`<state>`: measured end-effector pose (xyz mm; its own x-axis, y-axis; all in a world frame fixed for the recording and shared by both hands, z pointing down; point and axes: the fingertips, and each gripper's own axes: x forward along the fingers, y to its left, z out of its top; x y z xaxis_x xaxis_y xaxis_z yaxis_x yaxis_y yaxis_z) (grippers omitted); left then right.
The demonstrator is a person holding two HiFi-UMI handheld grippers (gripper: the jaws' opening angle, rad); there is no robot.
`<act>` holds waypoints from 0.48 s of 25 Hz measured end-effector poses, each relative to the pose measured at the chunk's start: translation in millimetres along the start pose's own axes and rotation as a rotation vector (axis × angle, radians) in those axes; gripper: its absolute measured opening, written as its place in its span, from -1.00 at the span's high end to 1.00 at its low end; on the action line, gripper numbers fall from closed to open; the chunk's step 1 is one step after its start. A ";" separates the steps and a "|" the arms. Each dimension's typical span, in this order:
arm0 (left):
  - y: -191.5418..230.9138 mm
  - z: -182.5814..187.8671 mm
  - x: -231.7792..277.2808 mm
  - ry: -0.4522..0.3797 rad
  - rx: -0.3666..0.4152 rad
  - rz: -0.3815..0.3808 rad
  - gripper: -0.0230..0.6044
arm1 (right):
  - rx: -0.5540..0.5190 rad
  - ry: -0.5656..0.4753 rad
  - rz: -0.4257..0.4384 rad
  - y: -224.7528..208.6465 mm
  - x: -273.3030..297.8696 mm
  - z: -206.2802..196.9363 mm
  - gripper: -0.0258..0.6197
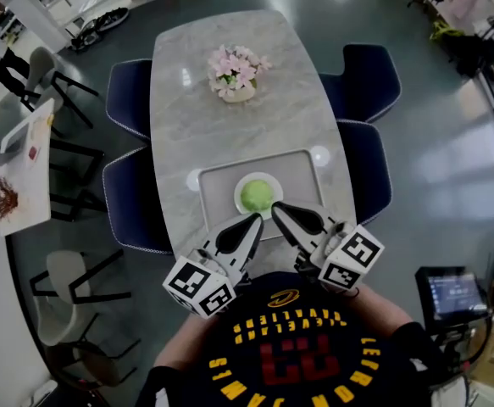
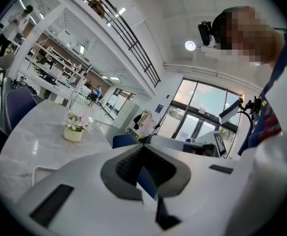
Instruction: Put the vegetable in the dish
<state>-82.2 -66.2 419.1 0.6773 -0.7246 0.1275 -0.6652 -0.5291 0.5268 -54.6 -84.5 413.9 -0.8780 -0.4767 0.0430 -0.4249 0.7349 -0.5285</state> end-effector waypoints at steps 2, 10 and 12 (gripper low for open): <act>2.1 0.2 -2.4 -0.005 0.000 0.010 0.93 | -0.005 -0.001 -0.006 -2.3 -0.9 -2.0 0.91; -2.3 3.6 -0.2 0.003 0.043 0.009 0.93 | -0.033 -0.005 -0.013 -5.3 1.5 1.9 0.91; -4.5 3.2 1.7 0.010 0.054 0.002 0.93 | -0.037 -0.003 -0.013 -5.1 1.0 1.6 0.91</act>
<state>-79.1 -66.4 414.3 0.6786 -0.7216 0.1373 -0.6825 -0.5504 0.4808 -53.0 -89.5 415.3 -0.8717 -0.4877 0.0475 -0.4443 0.7458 -0.4963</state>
